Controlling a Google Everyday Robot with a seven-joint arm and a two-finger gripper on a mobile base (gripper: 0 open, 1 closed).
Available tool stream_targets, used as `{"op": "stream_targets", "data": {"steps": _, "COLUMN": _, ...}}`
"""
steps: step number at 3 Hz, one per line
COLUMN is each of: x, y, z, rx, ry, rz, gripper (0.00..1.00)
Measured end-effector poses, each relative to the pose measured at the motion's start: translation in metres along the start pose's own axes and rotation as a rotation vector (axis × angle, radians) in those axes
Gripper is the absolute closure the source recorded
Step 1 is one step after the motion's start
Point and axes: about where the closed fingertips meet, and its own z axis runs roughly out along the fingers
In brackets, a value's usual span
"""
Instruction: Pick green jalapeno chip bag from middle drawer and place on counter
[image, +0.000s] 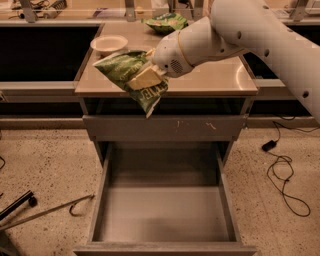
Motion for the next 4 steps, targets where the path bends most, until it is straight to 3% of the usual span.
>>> {"op": "stream_targets", "data": {"steps": 1, "x": 0.002, "y": -0.016, "z": -0.002, "rx": 0.009, "ry": 0.017, "rz": -0.011, "gripper": 1.0}}
{"op": "stream_targets", "data": {"steps": 2, "x": 0.02, "y": -0.063, "z": -0.006, "rx": 0.04, "ry": 0.05, "rz": -0.004, "gripper": 1.0}}
{"op": "stream_targets", "data": {"steps": 3, "x": 0.047, "y": -0.134, "z": -0.016, "rx": 0.151, "ry": 0.104, "rz": 0.067, "gripper": 1.0}}
{"op": "stream_targets", "data": {"steps": 4, "x": 0.073, "y": -0.193, "z": -0.046, "rx": 0.33, "ry": 0.152, "rz": 0.167, "gripper": 1.0}}
